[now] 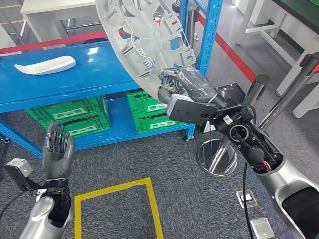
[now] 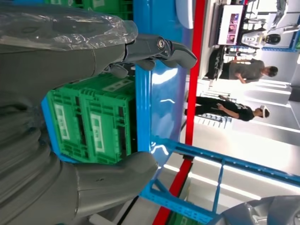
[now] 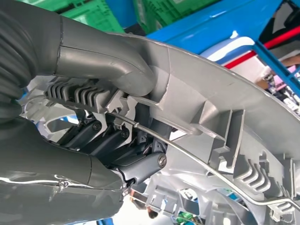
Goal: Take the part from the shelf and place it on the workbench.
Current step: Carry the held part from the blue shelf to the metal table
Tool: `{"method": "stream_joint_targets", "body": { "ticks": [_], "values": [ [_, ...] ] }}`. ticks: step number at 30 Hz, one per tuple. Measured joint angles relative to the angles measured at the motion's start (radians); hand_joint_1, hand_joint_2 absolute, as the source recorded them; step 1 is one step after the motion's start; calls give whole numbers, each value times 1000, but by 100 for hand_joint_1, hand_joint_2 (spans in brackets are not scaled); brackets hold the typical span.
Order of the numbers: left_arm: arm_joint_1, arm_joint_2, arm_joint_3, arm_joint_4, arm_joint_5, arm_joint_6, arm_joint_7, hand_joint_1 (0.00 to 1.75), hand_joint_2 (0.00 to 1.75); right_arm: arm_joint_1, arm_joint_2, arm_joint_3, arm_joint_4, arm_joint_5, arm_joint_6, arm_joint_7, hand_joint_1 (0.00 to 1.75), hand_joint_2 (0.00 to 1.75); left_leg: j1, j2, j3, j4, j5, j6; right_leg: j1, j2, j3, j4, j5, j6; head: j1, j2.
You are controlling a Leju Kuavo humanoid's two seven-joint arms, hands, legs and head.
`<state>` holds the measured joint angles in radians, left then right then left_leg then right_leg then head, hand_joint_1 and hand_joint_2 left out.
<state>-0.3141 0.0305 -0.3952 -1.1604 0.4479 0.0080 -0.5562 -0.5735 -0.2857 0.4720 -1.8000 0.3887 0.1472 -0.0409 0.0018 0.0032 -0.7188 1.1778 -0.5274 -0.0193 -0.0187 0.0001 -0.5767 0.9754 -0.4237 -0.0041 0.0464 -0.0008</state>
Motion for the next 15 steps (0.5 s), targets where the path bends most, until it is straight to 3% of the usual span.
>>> {"method": "stream_joint_targets", "body": {
  "ticks": [1,2,3,5,7,9,11,12,13,15],
  "values": [
    [1,0,0,0,0,0,0,0,175,0,0,0,0,0,0,0,175,175,2,0,-16,59,-25,-3,0,0,-13,0,9,0,-2,0],
    [2,0,0,0,0,0,0,0,175,1,0,0,0,0,0,1,175,175,2,0,-17,91,-30,-4,1,0,-26,0,19,0,-2,0],
    [2,0,0,0,0,0,0,0,175,1,0,0,0,0,0,1,175,175,3,0,0,85,-15,-2,1,1,-38,1,28,2,-3,0],
    [0,0,0,0,0,0,0,0,175,1,0,0,0,0,0,1,175,175,2,0,86,-28,35,8,1,3,-57,1,45,6,-5,0],
    [-4,0,0,0,0,-2,0,0,175,1,0,0,0,0,-1,2,175,175,-4,-1,179,-168,50,22,4,4,-68,0,60,15,-4,0],
    [-7,1,0,0,0,-3,-1,0,175,2,0,0,0,0,-1,4,175,175,-11,-2,208,-226,49,32,4,3,-72,-6,77,27,-2,0],
    [-7,1,0,0,0,-2,-2,0,175,2,0,0,0,0,-2,5,175,175,-9,-1,200,-236,67,44,2,3,-77,-11,85,39,-1,0],
    [-7,1,0,0,0,-2,-2,0,175,2,0,0,0,0,-2,5,175,175,-7,1,195,-242,77,51,2,3,-85,3,67,44,0,0],
    [-7,1,0,0,0,-2,-2,0,175,2,0,0,0,0,-2,4,175,175,-4,2,189,-247,87,57,2,3,-98,37,32,47,2,0],
    [-4,1,0,0,0,-2,-1,0,175,3,0,1,0,-1,-2,4,175,175,-4,3,170,-248,104,64,1,3,-136,168,-64,53,9,0]
  ]
}}
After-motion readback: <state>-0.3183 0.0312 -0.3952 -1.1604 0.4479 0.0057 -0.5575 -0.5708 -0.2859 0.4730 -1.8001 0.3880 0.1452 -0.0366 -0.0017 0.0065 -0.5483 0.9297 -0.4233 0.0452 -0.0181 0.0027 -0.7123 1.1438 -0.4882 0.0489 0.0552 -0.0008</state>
